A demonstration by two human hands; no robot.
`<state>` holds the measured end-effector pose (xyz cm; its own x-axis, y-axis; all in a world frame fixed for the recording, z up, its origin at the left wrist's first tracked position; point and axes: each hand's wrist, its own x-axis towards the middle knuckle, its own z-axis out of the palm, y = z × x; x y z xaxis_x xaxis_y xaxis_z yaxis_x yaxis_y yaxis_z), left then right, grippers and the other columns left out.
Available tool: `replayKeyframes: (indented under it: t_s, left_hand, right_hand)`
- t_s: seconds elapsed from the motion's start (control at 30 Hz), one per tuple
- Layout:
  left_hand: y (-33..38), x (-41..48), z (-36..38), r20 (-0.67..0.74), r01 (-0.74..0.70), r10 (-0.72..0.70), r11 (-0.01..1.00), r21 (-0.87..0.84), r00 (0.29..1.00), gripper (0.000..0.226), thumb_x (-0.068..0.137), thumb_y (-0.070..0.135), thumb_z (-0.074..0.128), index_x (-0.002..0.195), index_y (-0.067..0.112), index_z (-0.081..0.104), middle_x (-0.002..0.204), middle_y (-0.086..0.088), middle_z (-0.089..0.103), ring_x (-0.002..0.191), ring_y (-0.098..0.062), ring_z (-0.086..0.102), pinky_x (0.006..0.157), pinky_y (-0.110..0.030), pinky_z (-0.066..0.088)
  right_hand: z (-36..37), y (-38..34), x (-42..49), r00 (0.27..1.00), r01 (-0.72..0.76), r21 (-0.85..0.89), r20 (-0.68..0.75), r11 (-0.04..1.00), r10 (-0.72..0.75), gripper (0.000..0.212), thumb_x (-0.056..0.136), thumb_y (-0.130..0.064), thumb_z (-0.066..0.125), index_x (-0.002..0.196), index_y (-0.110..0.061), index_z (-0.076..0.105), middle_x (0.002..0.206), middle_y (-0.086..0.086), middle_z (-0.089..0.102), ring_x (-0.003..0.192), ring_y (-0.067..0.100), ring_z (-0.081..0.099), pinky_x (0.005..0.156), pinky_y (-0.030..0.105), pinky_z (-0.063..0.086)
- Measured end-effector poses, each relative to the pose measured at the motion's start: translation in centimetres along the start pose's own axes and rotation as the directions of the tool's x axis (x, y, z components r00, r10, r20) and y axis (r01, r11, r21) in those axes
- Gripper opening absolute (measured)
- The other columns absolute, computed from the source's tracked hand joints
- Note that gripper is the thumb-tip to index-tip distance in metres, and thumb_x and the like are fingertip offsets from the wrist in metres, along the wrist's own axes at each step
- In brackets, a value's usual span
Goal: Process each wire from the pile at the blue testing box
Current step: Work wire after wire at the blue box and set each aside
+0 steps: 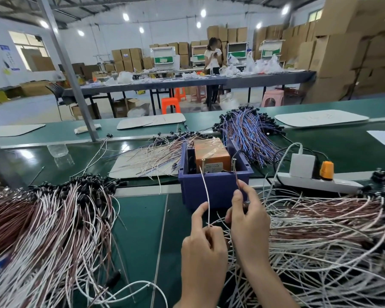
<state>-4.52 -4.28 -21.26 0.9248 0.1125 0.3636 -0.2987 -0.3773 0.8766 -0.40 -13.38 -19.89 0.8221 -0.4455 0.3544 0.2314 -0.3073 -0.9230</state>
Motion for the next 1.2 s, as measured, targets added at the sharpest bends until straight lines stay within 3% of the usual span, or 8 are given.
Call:
replayKeyframes:
  t_s: [0.1, 0.23, 0.47, 0.63, 0.83, 1.03, 1.2]
  left_hand:
    - [-0.12, -0.05, -0.02, 0.013, 0.001, -0.001, 1.0, 0.009, 1.0, 0.051, 0.091, 0.017, 0.048, 0.13, 0.049, 0.042, 0.053, 0.0, 0.058, 0.044, -0.013, 0.048, 0.047, -0.036, 0.049]
    - [0.0, -0.15, 0.04, -0.011, -0.01, 0.01, 0.999, 0.053, 1.0, 0.046, 0.084, 0.027, 0.042, 0.125, 0.045, 0.049, 0.046, 0.009, 0.046, 0.042, -0.008, 0.04, 0.046, -0.023, 0.036]
    - [0.36, -0.37, -0.15, 0.012, -0.026, 0.025, 0.996, 0.084, 1.0, 0.045, 0.083, 0.029, 0.041, 0.115, 0.059, 0.046, 0.045, 0.011, 0.044, 0.042, -0.009, 0.039, 0.049, -0.025, 0.034]
    - [0.34, -0.43, -0.08, 0.035, -0.041, 0.037, 0.992, 0.117, 0.999, 0.043, 0.083, 0.029, 0.041, 0.112, 0.06, 0.046, 0.047, 0.014, 0.048, 0.044, -0.007, 0.045, 0.054, -0.023, 0.037]
    - [0.12, -0.36, 0.02, 0.05, -0.043, 0.037, 0.992, 0.117, 0.998, 0.041, 0.084, 0.03, 0.04, 0.112, 0.06, 0.045, 0.049, 0.015, 0.051, 0.045, -0.006, 0.048, 0.053, -0.018, 0.038]
    - [0.01, -0.27, 0.04, 0.042, -0.04, 0.035, 0.993, 0.108, 0.998, 0.04, 0.084, 0.031, 0.04, 0.113, 0.058, 0.046, 0.051, 0.016, 0.053, 0.047, -0.005, 0.05, 0.053, -0.015, 0.038]
    - [0.02, -0.13, -0.01, -0.035, -0.051, 0.054, 0.996, 0.067, 0.998, 0.035, 0.098, 0.03, 0.043, 0.126, 0.049, 0.052, 0.049, 0.016, 0.049, 0.045, -0.005, 0.047, 0.052, -0.02, 0.038]
  right_hand:
    - [-0.07, 0.14, -0.04, 1.0, 0.001, -0.001, 0.01, 1.0, -0.001, 0.033, 0.105, -0.036, 0.045, 0.134, -0.028, 0.058, 0.068, -0.015, 0.068, 0.059, 0.007, 0.063, 0.062, 0.024, 0.049]
    - [-0.14, 0.29, -0.2, 1.0, 0.02, -0.028, 0.016, 0.999, -0.02, 0.031, 0.105, -0.035, 0.046, 0.133, -0.029, 0.058, 0.069, -0.02, 0.067, 0.061, 0.005, 0.064, 0.059, 0.016, 0.045]
    - [-0.14, 0.54, -0.34, 0.999, 0.012, -0.017, 0.031, 1.0, -0.011, 0.027, 0.105, -0.037, 0.046, 0.13, -0.035, 0.057, 0.071, -0.018, 0.068, 0.06, 0.005, 0.064, 0.058, 0.017, 0.047]
    - [-0.23, 0.4, -0.35, 1.0, 0.02, -0.023, 0.014, 1.0, -0.02, 0.019, 0.104, -0.035, 0.048, 0.117, -0.049, 0.052, 0.065, -0.016, 0.067, 0.052, 0.006, 0.06, 0.05, 0.015, 0.044]
    - [-0.35, 0.01, -0.44, 0.999, 0.036, -0.011, 0.008, 0.999, -0.036, 0.024, 0.104, -0.034, 0.049, 0.102, -0.058, 0.049, 0.059, -0.014, 0.064, 0.046, 0.006, 0.056, 0.048, 0.016, 0.043]
    - [-0.36, 0.16, -0.41, 1.0, 0.021, -0.025, 0.006, 0.999, -0.021, 0.022, 0.105, -0.035, 0.048, 0.103, -0.057, 0.05, 0.061, -0.013, 0.066, 0.05, 0.006, 0.06, 0.05, 0.017, 0.043]
    - [-0.55, -0.14, -0.54, 0.999, 0.033, -0.037, 0.006, 0.999, -0.033, 0.022, 0.105, -0.042, 0.04, 0.125, -0.048, 0.049, 0.073, -0.019, 0.073, 0.05, 0.003, 0.058, 0.06, 0.018, 0.044]
